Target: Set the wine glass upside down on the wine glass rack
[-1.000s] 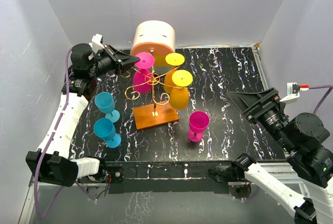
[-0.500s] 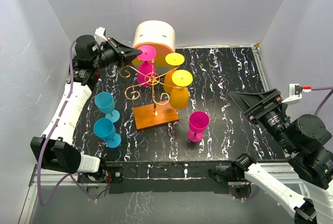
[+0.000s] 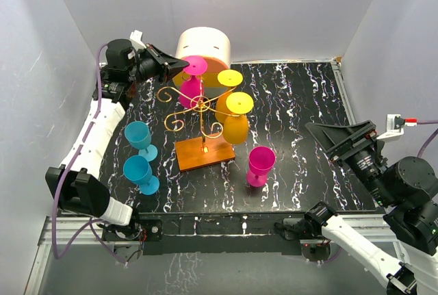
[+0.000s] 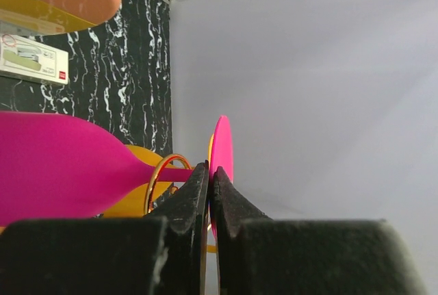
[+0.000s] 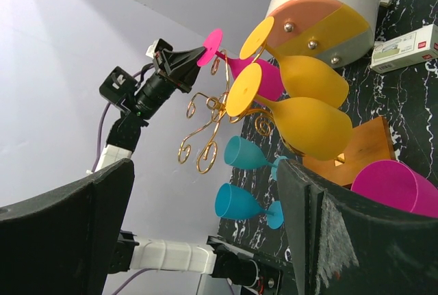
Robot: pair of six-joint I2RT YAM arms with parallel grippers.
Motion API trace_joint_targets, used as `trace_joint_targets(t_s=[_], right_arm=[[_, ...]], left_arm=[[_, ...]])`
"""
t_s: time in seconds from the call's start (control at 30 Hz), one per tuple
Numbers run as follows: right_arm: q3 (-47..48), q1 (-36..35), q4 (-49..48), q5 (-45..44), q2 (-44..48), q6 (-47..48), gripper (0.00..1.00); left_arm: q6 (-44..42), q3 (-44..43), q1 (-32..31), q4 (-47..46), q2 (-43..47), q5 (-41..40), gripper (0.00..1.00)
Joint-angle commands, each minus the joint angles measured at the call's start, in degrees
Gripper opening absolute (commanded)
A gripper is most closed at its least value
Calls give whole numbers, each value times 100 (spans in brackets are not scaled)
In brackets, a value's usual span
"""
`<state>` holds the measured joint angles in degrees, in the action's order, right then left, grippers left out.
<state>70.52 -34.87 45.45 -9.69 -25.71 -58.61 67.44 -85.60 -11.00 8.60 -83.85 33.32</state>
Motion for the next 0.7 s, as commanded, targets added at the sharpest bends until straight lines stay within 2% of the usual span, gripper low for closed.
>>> trace_joint_targets(t_s=[0.0, 0.47, 0.67], right_arm=[[221, -8, -89, -156, 133, 16, 84], [164, -11, -28, -113, 223, -58, 83], [141, -10, -37, -95, 224, -72, 83]], left_arm=[[-288, -331, -16, 265, 150, -297, 0], [-1107, -517, 8, 1081, 519, -1154, 0], [-1141, -471, 37, 1137, 695, -900, 0]])
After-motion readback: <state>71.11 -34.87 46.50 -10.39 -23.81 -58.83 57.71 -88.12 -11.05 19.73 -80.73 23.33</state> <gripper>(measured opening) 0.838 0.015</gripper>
